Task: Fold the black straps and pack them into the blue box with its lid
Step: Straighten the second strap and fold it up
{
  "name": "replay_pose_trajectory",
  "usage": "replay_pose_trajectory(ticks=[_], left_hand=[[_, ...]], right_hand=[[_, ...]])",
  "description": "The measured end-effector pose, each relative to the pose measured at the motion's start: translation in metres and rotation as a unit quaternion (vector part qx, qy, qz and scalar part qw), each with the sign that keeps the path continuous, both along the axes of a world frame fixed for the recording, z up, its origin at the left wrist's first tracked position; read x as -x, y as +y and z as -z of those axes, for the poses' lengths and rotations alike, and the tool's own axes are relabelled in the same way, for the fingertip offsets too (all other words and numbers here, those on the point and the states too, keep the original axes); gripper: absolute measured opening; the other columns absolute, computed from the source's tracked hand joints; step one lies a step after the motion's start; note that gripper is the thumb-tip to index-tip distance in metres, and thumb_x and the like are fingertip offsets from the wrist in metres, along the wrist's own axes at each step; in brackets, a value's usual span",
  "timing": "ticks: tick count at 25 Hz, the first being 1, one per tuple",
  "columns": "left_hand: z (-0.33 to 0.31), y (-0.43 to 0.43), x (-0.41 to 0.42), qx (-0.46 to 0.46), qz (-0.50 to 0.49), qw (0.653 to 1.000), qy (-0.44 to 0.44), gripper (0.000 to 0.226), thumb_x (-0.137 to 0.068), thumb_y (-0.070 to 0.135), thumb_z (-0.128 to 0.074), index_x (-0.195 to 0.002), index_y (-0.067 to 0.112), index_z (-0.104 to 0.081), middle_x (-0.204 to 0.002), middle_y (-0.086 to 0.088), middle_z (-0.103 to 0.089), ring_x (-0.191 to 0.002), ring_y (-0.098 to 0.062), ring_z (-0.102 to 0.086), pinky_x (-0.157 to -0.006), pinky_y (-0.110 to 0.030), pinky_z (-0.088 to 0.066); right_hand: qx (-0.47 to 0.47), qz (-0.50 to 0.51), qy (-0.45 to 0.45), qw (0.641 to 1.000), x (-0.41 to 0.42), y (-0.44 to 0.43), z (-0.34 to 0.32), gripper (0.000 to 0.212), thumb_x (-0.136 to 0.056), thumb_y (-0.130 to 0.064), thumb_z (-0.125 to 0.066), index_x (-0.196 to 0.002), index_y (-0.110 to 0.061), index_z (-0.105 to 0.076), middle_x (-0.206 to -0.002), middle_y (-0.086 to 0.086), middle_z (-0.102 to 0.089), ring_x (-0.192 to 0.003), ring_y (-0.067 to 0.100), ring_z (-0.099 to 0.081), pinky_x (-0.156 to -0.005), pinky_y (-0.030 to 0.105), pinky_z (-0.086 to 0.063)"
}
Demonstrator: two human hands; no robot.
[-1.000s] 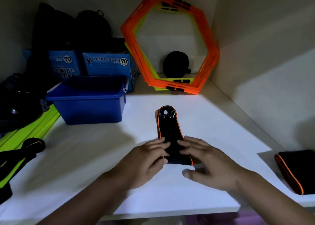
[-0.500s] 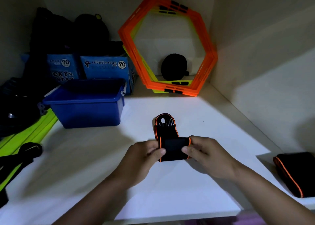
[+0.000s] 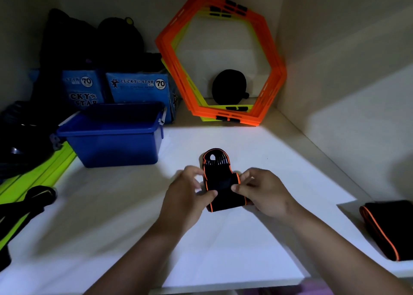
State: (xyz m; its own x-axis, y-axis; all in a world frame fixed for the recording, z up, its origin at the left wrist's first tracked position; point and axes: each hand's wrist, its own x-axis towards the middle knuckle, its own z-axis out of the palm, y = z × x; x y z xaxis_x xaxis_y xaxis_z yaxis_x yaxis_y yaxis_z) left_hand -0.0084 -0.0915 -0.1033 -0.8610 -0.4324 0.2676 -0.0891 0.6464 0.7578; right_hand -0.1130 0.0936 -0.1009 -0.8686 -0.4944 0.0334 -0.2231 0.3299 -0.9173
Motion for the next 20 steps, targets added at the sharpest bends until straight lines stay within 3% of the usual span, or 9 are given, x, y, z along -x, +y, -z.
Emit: replay_pose_trajectory(ticks=[2, 4, 6, 8, 11, 13, 16, 18, 20], left_hand=[[0.004, -0.001, 0.001, 0.116, 0.046, 0.991, 0.047, 0.031, -0.081, 0.033, -0.071, -0.112, 0.033, -0.064, -0.108, 0.013, -0.058, -0.092, -0.007, -0.058, -0.079, -0.01, -0.044], [0.008, -0.004, 0.0, 0.216, 0.11, 0.969, 0.05, 0.036, -0.087, 0.042, -0.058, -0.117, 0.027, -0.071, -0.118, 0.012, -0.064, -0.104, -0.012, -0.057, -0.091, -0.023, -0.048], [0.012, -0.01, -0.006, 0.231, 0.145, 0.962, 0.019, 0.054, -0.083, 0.054, -0.057, -0.126, 0.023, -0.069, -0.128, 0.012, -0.065, -0.113, -0.011, -0.057, -0.098, -0.028, -0.048], [0.013, -0.015, -0.008, 0.241, 0.165, 0.956, 0.004, 0.063, -0.079, 0.054, -0.061, -0.133, 0.023, -0.064, -0.134, 0.012, -0.062, -0.117, -0.011, -0.057, -0.1, -0.028, -0.047], [0.011, -0.019, -0.006, 0.251, 0.178, 0.951, 0.005, 0.055, -0.083, 0.047, -0.06, -0.132, 0.023, -0.064, -0.131, 0.013, -0.064, -0.113, -0.013, -0.059, -0.098, -0.027, -0.046], [0.007, -0.018, -0.009, 0.231, 0.173, 0.957, 0.007, 0.051, -0.086, 0.051, -0.055, -0.129, 0.027, -0.065, -0.127, 0.016, -0.066, -0.112, -0.01, -0.059, -0.098, -0.024, -0.045], [0.004, -0.012, -0.024, 0.177, 0.164, 0.97, 0.005, 0.047, -0.084, 0.057, -0.049, -0.119, 0.033, -0.069, -0.11, 0.016, -0.071, -0.103, -0.004, -0.059, -0.092, -0.023, -0.047], [0.003, -0.009, -0.031, 0.101, 0.146, 0.984, -0.006, 0.041, -0.083, 0.057, -0.049, -0.099, 0.027, -0.07, -0.087, 0.006, -0.072, -0.084, -0.008, -0.062, -0.078, -0.031, -0.05], [0.0, -0.007, -0.028, 0.078, 0.122, 0.989, -0.004, 0.041, -0.087, 0.055, -0.047, -0.081, 0.017, -0.061, -0.068, 0.0, -0.063, -0.065, -0.013, -0.058, -0.064, -0.036, -0.045]], right_hand=[[-0.038, 0.027, 0.076, 0.996, -0.004, 0.0, 0.0, 0.029, -0.082, -0.019, -0.078, -0.1, -0.019, -0.056, -0.077, -0.011, -0.065, -0.064, 0.005, -0.063, -0.059, 0.024, -0.048], [-0.088, 0.011, 0.235, 0.968, -0.004, 0.003, 0.005, 0.022, -0.085, -0.025, -0.074, -0.103, -0.028, -0.061, -0.102, -0.013, -0.062, -0.089, 0.008, -0.063, -0.077, 0.03, -0.052], [-0.137, -0.046, 0.358, 0.923, -0.001, 0.009, 0.013, 0.015, -0.091, -0.032, -0.06, -0.102, -0.03, -0.07, -0.121, -0.014, -0.063, -0.108, 0.012, -0.056, -0.089, 0.035, -0.052], [-0.159, -0.108, 0.377, 0.906, 0.007, 0.017, 0.018, 0.03, -0.093, -0.038, -0.052, -0.112, -0.029, -0.074, -0.135, -0.013, -0.062, -0.124, 0.013, -0.05, -0.1, 0.033, -0.048], [-0.179, -0.173, 0.358, 0.9, 0.014, 0.029, 0.014, 0.048, -0.084, -0.044, -0.065, -0.129, -0.028, -0.068, -0.145, -0.015, -0.056, -0.138, 0.006, -0.042, -0.11, 0.027, -0.042], [-0.191, -0.185, 0.357, 0.895, 0.013, 0.034, 0.013, 0.053, -0.081, -0.045, -0.069, -0.132, -0.03, -0.065, -0.146, -0.021, -0.054, -0.137, 0.003, -0.041, -0.109, 0.026, -0.042], [-0.154, -0.175, 0.346, 0.909, 0.005, 0.041, 0.018, 0.044, -0.084, -0.045, -0.07, -0.127, -0.036, -0.067, -0.134, -0.025, -0.062, -0.124, 0.003, -0.048, -0.1, 0.02, -0.044], [-0.096, -0.163, 0.283, 0.94, -0.004, 0.042, 0.02, 0.031, -0.087, -0.045, -0.067, -0.117, -0.037, -0.071, -0.108, -0.018, -0.072, -0.109, 0.01, -0.054, -0.091, 0.021, -0.046], [-0.058, -0.134, 0.213, 0.966, -0.007, 0.037, 0.017, 0.023, -0.089, -0.048, -0.061, -0.09, -0.028, -0.072, -0.08, -0.015, -0.066, -0.095, 0.013, -0.052, -0.081, 0.027, -0.045]])
